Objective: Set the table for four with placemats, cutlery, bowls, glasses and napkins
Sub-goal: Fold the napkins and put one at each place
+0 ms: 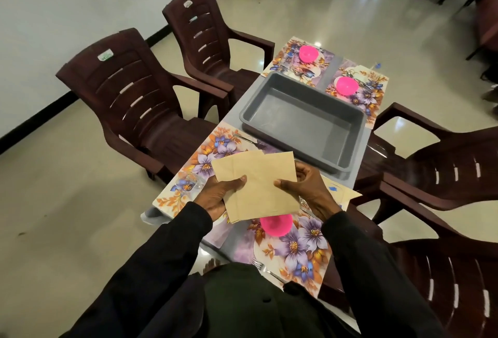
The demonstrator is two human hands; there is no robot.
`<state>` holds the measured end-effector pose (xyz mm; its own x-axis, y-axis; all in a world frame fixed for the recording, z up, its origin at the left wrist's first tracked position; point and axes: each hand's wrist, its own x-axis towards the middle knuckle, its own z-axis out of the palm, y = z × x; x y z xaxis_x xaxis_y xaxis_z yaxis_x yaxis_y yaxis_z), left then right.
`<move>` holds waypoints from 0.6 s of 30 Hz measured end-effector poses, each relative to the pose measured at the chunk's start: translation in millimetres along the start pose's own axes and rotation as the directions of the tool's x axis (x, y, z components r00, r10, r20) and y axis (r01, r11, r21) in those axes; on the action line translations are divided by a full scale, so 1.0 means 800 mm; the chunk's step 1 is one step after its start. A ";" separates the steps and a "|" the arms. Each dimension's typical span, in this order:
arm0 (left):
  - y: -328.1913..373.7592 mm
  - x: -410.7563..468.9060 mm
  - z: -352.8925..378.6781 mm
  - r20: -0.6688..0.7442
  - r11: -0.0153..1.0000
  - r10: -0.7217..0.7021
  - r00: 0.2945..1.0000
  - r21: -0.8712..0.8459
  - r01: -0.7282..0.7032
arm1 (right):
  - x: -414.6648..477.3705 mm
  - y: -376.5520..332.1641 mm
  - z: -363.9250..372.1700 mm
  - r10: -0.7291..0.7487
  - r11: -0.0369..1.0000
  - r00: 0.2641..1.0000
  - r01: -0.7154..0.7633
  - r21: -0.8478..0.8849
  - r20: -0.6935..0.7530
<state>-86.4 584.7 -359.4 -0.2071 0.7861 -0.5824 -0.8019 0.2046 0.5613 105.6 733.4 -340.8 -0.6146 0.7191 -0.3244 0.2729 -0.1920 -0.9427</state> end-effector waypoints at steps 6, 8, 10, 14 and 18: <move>-0.013 -0.007 0.011 -0.006 0.993 0.004 1.000 -0.118 -0.004 | -0.008 -0.002 -0.005 -0.077 0.997 0.996 0.078 0.014 -0.034; -0.015 -0.009 0.014 -0.020 0.992 0.023 1.000 -0.121 -0.025 | -0.014 -0.004 -0.008 -0.116 0.993 0.993 0.115 -0.016 -0.023; -0.019 -0.013 0.019 -0.017 0.992 0.037 0.999 -0.120 -0.039 | -0.018 -0.007 -0.010 -0.154 0.986 0.988 0.153 -0.072 -0.008; -0.032 -0.016 0.021 -0.030 0.991 0.045 0.999 -0.121 -0.048 | -0.021 -0.011 -0.012 -0.276 0.928 0.961 0.267 -0.260 0.003; -0.037 -0.019 0.016 -0.055 0.986 0.042 0.998 -0.161 -0.051 | -0.030 -0.014 -0.004 -0.449 0.807 0.882 0.468 -0.360 0.141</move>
<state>-52.0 574.2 -359.8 -0.2713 0.7608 -0.5895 -0.8701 0.0680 0.4882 119.9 720.4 -322.2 -0.7693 0.6263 0.1259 0.1992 0.4224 -0.8842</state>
